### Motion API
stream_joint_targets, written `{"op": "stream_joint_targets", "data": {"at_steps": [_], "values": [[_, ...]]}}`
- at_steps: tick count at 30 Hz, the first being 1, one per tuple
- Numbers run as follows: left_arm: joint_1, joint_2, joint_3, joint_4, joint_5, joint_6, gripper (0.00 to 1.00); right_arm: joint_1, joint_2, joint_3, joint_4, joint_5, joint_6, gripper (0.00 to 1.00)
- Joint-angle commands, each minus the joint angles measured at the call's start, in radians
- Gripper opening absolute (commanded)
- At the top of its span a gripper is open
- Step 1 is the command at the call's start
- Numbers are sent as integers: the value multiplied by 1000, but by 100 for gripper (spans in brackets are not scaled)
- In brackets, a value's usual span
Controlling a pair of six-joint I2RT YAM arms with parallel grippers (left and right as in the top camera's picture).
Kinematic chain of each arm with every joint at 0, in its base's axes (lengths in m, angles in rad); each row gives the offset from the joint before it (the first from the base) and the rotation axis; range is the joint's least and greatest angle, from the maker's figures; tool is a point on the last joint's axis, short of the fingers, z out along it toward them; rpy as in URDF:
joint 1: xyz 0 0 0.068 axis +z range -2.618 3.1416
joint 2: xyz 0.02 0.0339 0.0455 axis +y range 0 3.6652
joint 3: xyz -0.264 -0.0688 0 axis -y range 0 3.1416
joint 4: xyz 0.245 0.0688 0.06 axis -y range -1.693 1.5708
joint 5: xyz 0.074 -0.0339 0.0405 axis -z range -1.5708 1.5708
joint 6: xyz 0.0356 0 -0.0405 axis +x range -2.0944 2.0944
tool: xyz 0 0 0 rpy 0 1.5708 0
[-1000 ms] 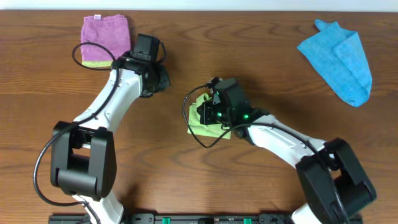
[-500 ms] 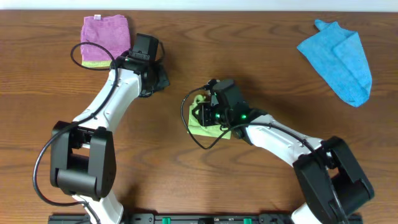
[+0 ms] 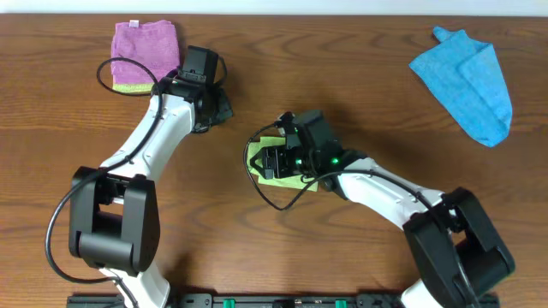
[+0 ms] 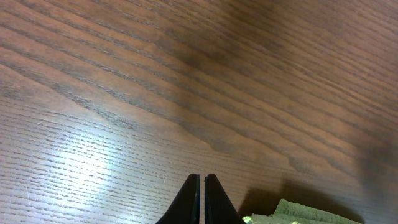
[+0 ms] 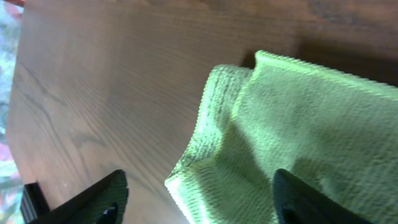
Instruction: Fold the cloth
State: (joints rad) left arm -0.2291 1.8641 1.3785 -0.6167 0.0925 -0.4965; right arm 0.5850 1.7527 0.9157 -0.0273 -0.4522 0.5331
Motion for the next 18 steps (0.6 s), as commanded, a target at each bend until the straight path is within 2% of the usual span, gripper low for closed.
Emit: {"op": "stream_joint_targets", "data": {"at_steps": [1,18], "values": [[8,-26,19,2,-25,11,6,15,4,20,-7,-40,-7,80],[67,-35,20,3,-21,10,6,19,4,20,-151,-91,-26,89]]}}
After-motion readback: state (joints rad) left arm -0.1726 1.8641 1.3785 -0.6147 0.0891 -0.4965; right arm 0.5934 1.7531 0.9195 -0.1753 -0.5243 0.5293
